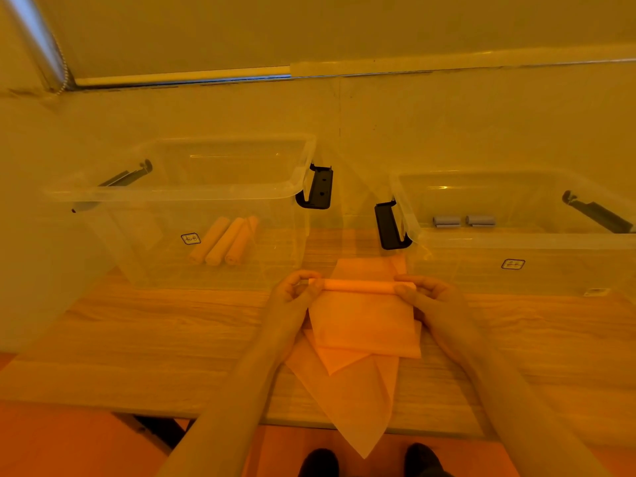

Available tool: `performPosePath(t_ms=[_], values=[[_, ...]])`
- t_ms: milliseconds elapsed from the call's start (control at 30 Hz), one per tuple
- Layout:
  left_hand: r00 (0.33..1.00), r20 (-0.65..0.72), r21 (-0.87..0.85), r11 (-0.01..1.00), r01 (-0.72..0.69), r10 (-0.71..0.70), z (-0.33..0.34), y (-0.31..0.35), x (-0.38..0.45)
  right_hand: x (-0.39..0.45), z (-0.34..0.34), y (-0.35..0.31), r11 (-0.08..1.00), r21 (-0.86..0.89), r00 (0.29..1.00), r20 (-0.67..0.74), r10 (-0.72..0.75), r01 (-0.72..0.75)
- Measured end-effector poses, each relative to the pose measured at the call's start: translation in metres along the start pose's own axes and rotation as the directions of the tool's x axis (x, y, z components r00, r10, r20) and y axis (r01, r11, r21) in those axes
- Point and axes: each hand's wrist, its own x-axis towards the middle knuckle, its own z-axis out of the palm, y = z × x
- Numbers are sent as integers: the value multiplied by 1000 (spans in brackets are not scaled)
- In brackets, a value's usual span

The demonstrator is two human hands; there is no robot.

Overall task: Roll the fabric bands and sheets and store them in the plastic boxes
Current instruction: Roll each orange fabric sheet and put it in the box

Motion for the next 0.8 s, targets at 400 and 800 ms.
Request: performPosePath(t_ms=[400,800], values=[[1000,23,-27,1000,3,-3,0,-4,2,-3,0,-1,999,-6,995,85,-47,47],[1000,-5,-49,999,24,-24,2,-2,2,5,-2,5,1000,28,1000,-17,-9,9]])
